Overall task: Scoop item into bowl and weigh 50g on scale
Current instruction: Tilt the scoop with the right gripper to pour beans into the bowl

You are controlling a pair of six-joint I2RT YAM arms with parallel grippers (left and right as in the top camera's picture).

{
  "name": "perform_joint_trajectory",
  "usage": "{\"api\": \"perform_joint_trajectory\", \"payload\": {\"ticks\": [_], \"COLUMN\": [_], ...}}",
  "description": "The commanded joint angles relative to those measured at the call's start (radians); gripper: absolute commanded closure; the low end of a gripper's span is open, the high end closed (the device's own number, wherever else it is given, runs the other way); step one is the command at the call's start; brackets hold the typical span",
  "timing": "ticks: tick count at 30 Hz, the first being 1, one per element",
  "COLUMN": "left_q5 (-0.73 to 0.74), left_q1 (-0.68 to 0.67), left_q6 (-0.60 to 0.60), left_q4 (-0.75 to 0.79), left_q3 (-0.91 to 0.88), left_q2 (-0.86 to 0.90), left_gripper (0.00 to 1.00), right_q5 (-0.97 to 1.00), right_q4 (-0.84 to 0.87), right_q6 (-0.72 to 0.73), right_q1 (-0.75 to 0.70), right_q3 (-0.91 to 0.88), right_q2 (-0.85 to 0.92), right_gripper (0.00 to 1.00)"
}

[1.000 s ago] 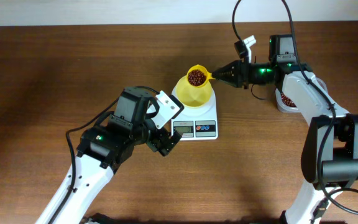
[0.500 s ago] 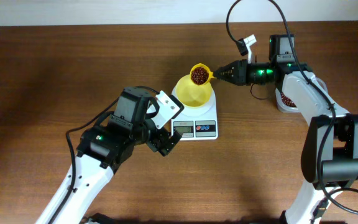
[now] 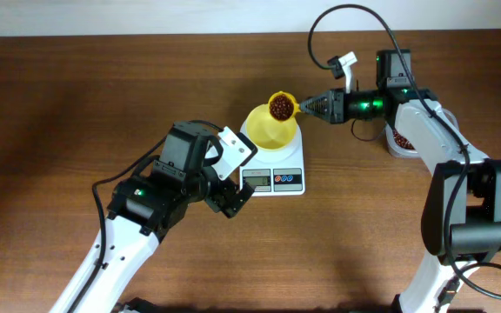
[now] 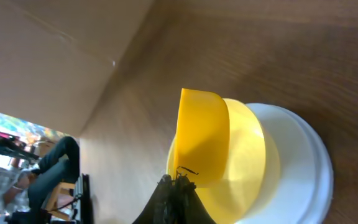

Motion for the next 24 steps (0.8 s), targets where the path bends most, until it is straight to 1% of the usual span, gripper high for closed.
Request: {"api": "perform_joint_trajectory", "payload": {"ticks": [1, 4, 8, 11, 12, 18, 24], "left_q5": [0.014, 0.014, 0.014, 0.014, 0.014, 0.014, 0.014], "left_q1": [0.005, 0.005, 0.005, 0.005, 0.005, 0.005, 0.005], "left_q6": [-0.003, -0.003, -0.003, -0.003, -0.003, -0.003, -0.003], "left_q4": [0.002, 0.002, 0.002, 0.002, 0.002, 0.002, 0.002], "left_q3": [0.0, 0.0, 0.0, 0.0, 0.0, 0.0, 0.0], "left_q2": [-0.007, -0.007, -0.007, -0.007, -0.007, -0.007, -0.007], "left_gripper": [0.01, 0.01, 0.01, 0.01, 0.01, 0.01, 0.01], "right_q5": [0.019, 0.03, 0.05, 0.115, 0.127, 0.165, 0.164], "right_q4": [-0.019, -0.019, -0.019, -0.019, -0.019, -0.019, -0.023], "right_q6": [-0.105, -0.129, -0.206, -0.21, -0.235, -0.259, -0.405], "right_q1": [0.002, 0.002, 0.028, 0.052, 0.059, 0.06, 0.06], "right_q3": [0.003, 0.003, 0.003, 0.003, 0.003, 0.003, 0.003], "right_q2": [0.007, 0.007, 0.007, 0.007, 0.007, 0.007, 0.007], "right_gripper": [0.96, 0.96, 0.96, 0.96, 0.96, 0.96, 0.96]}}
